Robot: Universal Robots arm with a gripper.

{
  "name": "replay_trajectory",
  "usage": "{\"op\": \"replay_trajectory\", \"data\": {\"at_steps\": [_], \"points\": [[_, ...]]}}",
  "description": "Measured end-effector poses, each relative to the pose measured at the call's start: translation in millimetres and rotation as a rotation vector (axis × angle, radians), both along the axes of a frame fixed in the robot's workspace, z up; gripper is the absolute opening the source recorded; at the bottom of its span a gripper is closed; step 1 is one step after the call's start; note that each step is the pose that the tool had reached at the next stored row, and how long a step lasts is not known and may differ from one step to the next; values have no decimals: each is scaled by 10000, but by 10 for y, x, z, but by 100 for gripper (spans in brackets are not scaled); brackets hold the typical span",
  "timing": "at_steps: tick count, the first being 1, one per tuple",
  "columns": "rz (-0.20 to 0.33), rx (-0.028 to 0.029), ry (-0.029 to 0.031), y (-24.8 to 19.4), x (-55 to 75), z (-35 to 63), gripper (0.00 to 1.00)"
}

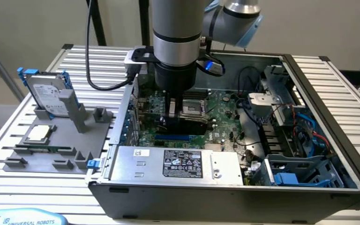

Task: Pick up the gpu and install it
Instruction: 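Insert the gpu into the slot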

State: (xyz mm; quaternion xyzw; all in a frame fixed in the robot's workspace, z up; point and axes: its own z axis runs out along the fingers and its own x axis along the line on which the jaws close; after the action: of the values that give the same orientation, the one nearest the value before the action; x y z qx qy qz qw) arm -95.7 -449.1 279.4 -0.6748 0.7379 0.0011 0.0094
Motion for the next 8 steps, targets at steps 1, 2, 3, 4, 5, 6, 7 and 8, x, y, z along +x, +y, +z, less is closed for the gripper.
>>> {"op": "replay_trajectory", "data": {"at_steps": [1,2,3,4,5,6,7,8], "points": [[1,-2,1,0,0,0,27],[1,-2,1,0,0,0,27],[1,1,-1,0,0,-5,27],[0,2,-1,0,0,-13,27],[0,0,0,-1,-1,-21,27],[0,0,0,0,-1,-32,27],[0,0,0,0,-2,-44,27],[0,1,0,0,-3,-57,27]]}}
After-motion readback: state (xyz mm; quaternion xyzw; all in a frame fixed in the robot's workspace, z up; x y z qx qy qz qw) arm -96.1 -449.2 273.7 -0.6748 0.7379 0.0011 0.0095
